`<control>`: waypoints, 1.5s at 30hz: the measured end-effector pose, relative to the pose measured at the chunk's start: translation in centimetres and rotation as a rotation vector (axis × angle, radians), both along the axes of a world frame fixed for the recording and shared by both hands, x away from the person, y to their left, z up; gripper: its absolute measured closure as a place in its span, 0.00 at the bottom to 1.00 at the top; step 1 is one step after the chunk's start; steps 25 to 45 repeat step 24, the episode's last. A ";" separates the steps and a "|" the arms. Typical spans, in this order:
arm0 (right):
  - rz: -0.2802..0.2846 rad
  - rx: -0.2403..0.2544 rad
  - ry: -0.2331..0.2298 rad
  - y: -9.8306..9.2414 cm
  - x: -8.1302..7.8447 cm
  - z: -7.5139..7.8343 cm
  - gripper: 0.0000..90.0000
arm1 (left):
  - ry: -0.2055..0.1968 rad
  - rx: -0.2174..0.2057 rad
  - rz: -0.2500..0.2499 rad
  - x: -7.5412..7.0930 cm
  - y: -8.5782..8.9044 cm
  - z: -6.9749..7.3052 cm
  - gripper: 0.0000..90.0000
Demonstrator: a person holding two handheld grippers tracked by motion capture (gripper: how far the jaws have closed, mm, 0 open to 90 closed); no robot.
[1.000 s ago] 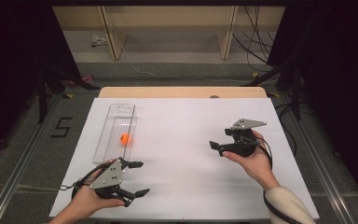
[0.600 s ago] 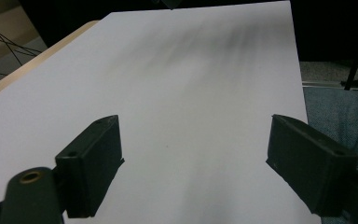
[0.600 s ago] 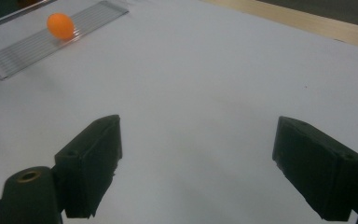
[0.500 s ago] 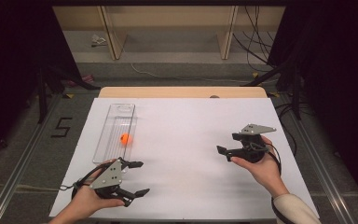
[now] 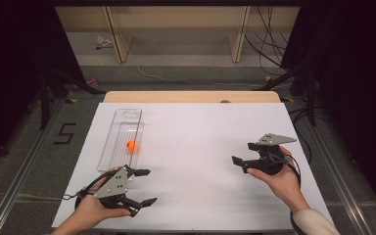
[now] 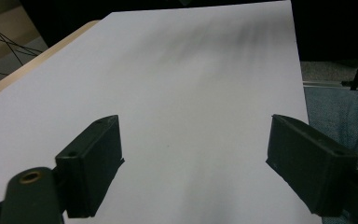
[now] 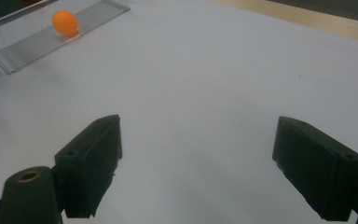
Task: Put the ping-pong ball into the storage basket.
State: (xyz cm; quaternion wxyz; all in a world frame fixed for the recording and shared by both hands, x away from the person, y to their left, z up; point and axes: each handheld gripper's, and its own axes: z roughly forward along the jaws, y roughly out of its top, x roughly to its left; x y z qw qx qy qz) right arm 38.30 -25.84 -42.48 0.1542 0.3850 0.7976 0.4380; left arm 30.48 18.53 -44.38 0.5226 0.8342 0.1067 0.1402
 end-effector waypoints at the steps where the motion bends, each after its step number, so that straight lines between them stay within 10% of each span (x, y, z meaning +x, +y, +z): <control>1: -0.002 0.001 -0.001 -0.1 -0.1 0.0 0.18 | 0.000 0.000 -0.001 0.0 0.0 0.0 0.19; 45: 0.001 0.013 -0.004 -0.6 -0.7 -0.3 0.18 | 0.000 -0.001 -0.002 0.1 -0.1 0.0 0.20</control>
